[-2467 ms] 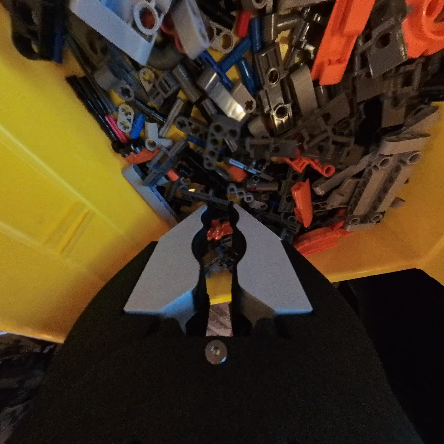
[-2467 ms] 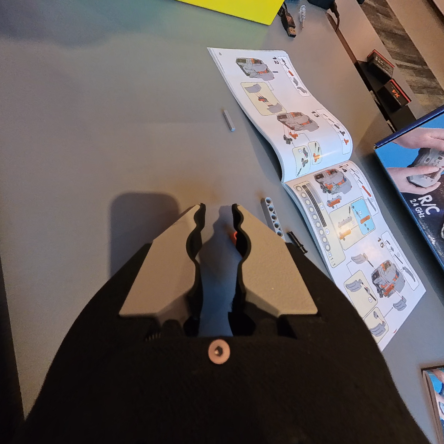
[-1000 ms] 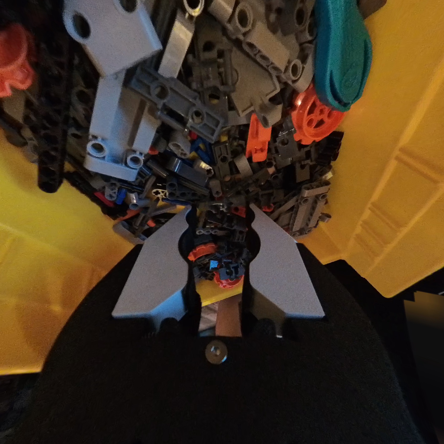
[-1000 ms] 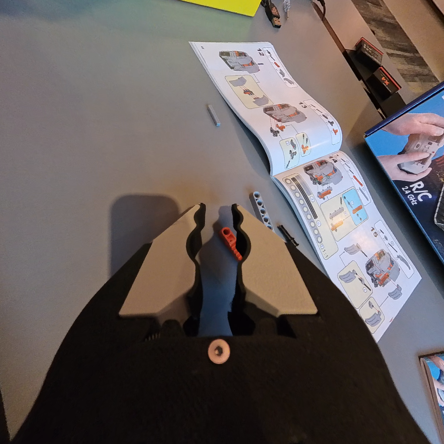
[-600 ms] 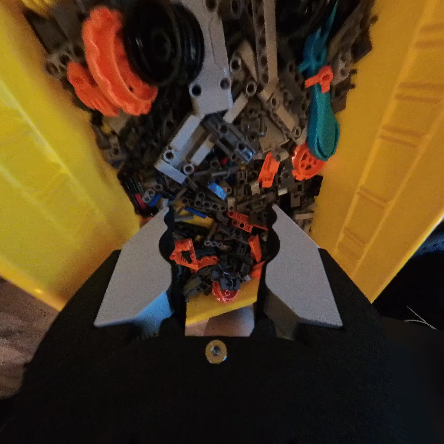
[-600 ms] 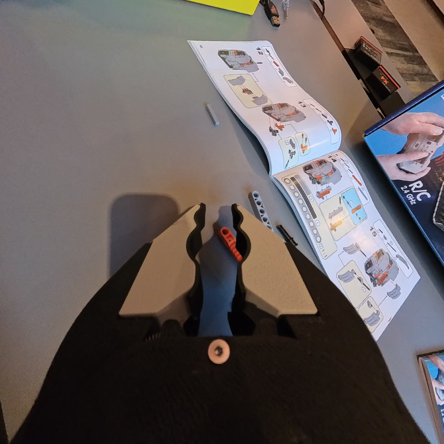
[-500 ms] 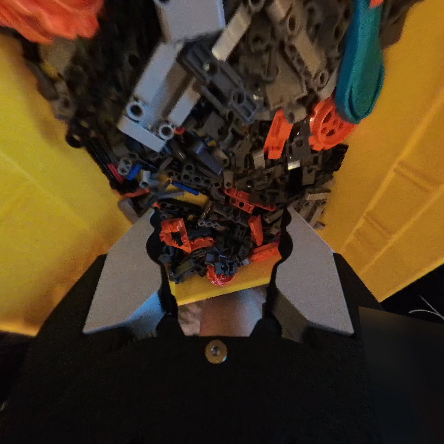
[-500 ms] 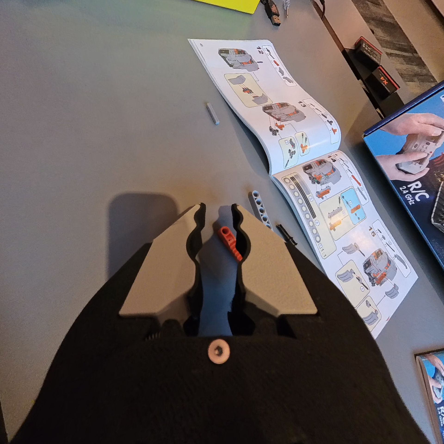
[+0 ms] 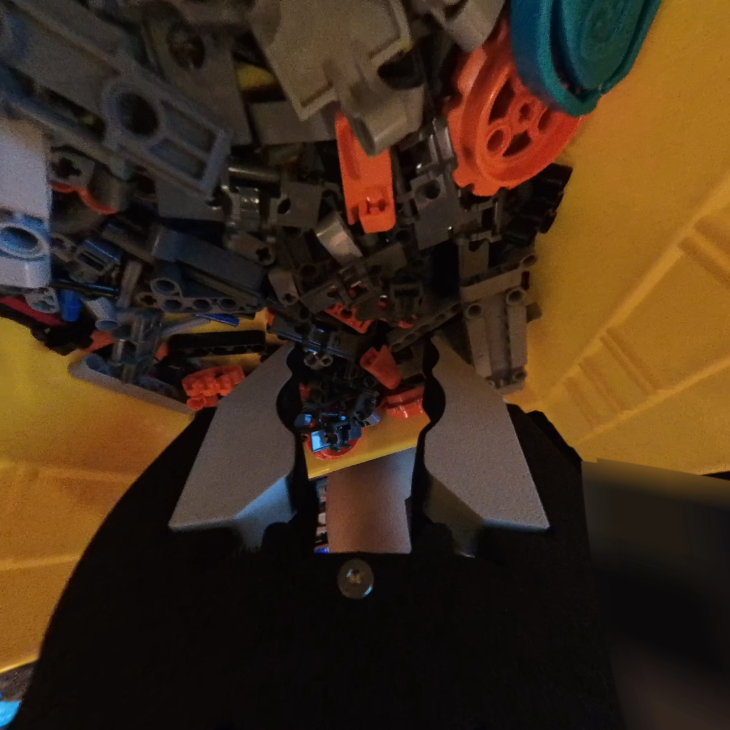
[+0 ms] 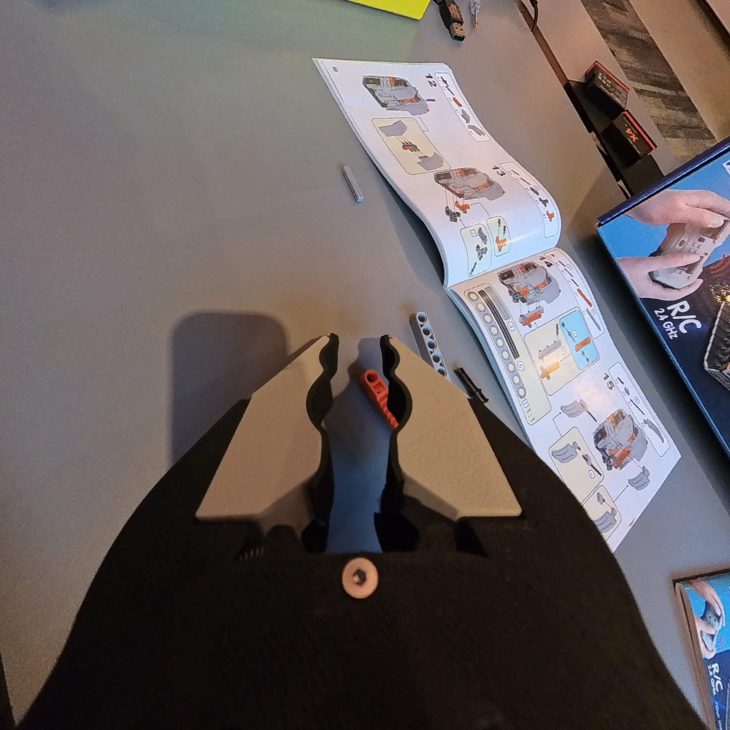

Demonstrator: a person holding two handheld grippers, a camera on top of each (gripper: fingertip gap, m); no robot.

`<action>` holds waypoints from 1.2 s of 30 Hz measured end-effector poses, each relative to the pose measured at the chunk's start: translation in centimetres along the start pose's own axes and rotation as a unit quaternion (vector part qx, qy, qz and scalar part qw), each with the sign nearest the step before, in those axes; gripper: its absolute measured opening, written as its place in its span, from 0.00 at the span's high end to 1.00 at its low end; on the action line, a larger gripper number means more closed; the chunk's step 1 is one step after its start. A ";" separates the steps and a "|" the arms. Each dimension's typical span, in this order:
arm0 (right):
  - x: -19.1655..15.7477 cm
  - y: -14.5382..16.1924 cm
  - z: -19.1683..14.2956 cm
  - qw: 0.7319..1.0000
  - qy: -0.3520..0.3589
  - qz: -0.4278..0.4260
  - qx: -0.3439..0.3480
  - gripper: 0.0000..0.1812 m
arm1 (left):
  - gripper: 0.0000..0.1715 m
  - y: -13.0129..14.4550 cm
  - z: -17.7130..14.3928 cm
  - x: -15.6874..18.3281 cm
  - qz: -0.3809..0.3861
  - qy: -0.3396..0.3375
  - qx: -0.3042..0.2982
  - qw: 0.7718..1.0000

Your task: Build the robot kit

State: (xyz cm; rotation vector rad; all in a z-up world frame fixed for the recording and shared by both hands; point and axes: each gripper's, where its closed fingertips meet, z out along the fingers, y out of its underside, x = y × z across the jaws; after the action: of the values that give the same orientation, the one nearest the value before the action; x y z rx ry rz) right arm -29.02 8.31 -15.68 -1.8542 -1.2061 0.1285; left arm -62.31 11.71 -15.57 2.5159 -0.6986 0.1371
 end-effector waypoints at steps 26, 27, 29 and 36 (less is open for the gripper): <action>0.0 0.0 0.0 1.000 0.000 0.000 -0.001 0.89 | 0.92 -7.0 -8.3 -5.0 -0.029 -0.001 0.274 0.961; 0.0 0.0 0.0 1.000 -0.001 0.000 -0.001 0.89 | 0.81 -7.0 -8.4 -4.9 -0.036 0.006 0.277 0.960; 0.0 0.0 0.0 1.000 -0.001 0.000 0.000 0.89 | 0.60 -6.0 -8.1 -3.9 -0.036 0.019 0.265 0.963; 0.0 0.0 0.0 1.000 0.000 -0.002 -0.001 0.89 | 0.80 -1.8 -4.9 4.7 0.177 0.024 0.155 0.972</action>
State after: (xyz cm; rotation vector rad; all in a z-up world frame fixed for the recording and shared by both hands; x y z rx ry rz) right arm -29.00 8.29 -15.70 -1.8532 -1.2102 0.1246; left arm -57.14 13.42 -11.13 2.6398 -1.1798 0.4642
